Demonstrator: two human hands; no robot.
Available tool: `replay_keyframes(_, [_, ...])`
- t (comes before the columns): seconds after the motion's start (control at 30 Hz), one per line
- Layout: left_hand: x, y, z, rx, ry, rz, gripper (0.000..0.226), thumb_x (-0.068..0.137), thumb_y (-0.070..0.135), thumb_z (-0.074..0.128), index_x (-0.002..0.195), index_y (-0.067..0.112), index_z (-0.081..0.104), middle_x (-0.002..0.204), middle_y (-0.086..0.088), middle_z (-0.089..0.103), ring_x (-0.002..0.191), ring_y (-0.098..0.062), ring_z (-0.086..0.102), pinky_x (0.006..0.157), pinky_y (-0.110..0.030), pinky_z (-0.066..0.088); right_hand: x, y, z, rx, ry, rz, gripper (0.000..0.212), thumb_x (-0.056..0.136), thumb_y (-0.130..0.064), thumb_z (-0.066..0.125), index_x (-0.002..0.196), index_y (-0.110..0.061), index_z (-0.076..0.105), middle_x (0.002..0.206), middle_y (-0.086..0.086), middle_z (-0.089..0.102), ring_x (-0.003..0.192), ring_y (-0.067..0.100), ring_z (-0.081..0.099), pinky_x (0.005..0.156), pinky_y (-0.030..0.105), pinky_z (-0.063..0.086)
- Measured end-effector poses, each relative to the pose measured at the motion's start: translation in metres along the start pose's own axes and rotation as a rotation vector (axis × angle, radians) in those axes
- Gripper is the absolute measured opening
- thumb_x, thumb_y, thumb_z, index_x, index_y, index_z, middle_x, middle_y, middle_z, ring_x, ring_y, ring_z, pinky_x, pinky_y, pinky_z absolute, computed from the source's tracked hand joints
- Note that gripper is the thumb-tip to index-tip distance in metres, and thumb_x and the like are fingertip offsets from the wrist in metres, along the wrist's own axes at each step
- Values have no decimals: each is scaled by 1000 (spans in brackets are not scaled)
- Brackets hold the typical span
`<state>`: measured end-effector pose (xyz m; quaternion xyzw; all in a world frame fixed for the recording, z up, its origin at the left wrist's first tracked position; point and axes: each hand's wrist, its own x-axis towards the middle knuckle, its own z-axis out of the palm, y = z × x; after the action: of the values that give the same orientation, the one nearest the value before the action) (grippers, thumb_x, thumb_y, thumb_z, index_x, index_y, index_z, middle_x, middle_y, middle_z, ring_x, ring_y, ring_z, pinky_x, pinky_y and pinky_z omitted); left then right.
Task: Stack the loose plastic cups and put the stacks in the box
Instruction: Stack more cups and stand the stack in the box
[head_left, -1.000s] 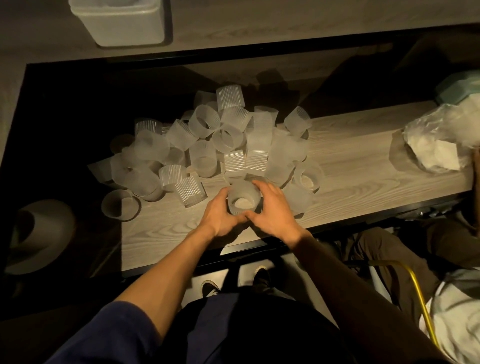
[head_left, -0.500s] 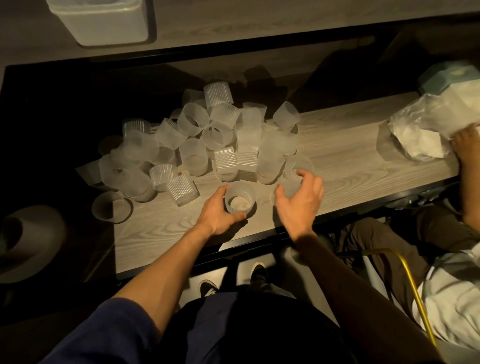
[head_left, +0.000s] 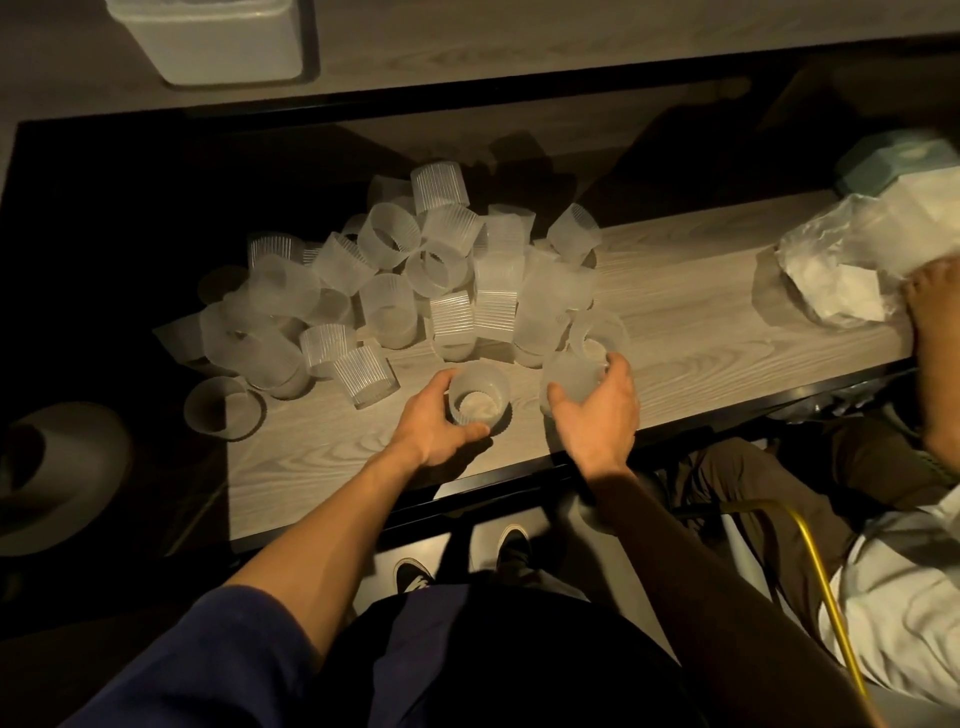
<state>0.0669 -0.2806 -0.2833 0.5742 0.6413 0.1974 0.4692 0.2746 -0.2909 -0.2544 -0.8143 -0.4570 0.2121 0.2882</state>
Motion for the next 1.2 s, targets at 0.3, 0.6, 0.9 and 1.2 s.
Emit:
replay_keyframes(0.3, [-2,1,-1,-30,12,10,84,70,20,91,142,19,48,116,7,63,103,-10,59,88,-18,40,-20,-32,8,197,-394,-423,83,82,-25,81,153,-21,36,144,-3,50,129,8,50,106,33,50])
replay_keyframes(0.6, [0,4,0,-18,30,-3,83,69,23,92,140,21,49,112,10,59,105,-10,56,86,-18,38,-12,-25,15,2,-441,-517,72,77,-22,79,141,-18,47,132,-2,56,122,13,52,107,36,46])
replay_keyframes(0.9, [-1,5,2,-8,43,-9,85,68,20,91,140,20,48,118,4,63,105,-10,54,88,-20,38,-14,-19,13,-324,-646,-565,108,79,-45,76,162,-25,10,165,1,15,149,25,18,117,50,32])
replay_keyframes(1.2, [-2,5,1,13,24,-27,88,69,24,92,143,21,45,129,1,62,114,-14,53,99,-25,37,-3,27,4,-232,-111,-228,64,88,-42,70,139,-15,45,133,9,44,122,25,46,99,41,46])
